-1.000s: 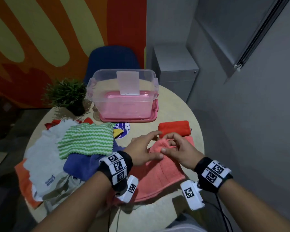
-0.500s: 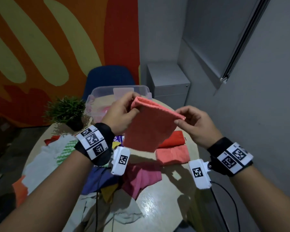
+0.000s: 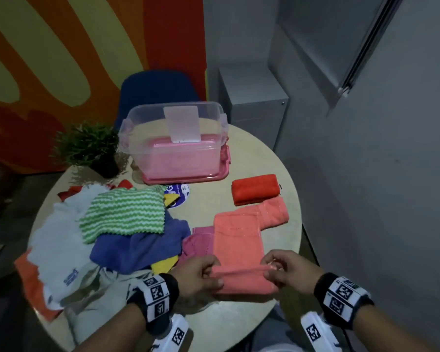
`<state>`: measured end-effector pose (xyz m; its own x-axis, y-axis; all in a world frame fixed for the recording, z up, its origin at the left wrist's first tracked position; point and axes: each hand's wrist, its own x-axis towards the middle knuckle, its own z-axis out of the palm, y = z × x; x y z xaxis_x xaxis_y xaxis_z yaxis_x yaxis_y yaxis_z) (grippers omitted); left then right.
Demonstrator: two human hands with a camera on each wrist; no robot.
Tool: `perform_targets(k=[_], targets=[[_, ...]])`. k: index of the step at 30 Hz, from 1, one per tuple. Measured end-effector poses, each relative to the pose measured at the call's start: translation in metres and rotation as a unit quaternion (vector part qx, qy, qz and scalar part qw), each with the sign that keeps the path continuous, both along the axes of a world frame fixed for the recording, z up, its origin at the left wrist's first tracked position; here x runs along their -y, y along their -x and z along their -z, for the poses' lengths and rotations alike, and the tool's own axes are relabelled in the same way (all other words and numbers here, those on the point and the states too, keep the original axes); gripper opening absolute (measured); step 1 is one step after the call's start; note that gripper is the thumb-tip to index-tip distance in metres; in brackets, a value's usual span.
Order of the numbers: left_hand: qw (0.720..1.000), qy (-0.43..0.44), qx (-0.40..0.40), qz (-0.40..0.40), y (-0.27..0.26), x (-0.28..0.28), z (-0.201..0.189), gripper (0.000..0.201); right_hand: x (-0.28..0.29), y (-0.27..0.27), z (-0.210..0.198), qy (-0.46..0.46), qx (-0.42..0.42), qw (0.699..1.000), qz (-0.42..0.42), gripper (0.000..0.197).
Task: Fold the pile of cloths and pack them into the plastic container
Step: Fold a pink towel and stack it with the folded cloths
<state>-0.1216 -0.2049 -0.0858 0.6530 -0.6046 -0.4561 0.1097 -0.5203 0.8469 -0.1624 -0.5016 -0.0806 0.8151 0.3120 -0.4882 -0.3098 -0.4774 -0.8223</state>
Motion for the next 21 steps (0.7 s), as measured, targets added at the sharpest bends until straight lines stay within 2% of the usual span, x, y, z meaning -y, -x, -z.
perform_targets(k=[4, 9, 14, 17, 19, 21], targets=[[0.997, -0.053, -0.032, 0.046, 0.018, 0.004, 0.028, 0.013, 0.002, 0.014, 0.019, 0.049, -0.068, 0.996, -0.031, 0.016], [0.994, -0.085, -0.034, 0.059, 0.014, 0.007, 0.036, 0.022, 0.007, 0.014, 0.032, 0.104, -0.085, 0.988, -0.079, 0.023], [0.996, -0.041, -0.078, 0.020, 0.008, 0.011, 0.042, 0.015, 0.007, 0.004, 0.025, 0.102, -0.095, 0.988, -0.070, 0.021], [0.998, -0.064, -0.002, -0.002, -0.013, 0.019, 0.033, 0.010, 0.009, -0.013, 0.013, 0.073, -0.077, 0.994, -0.025, 0.033], [0.991, -0.106, 0.073, -0.043, -0.035, 0.025, 0.027, 0.019, 0.012, -0.033, 0.009, 0.072, -0.044, 0.996, -0.004, 0.043], [0.982, -0.122, 0.113, -0.086, -0.058, 0.031, 0.027, 0.026, 0.013, -0.054, 0.009, 0.079, -0.003, 0.996, 0.032, 0.048]])
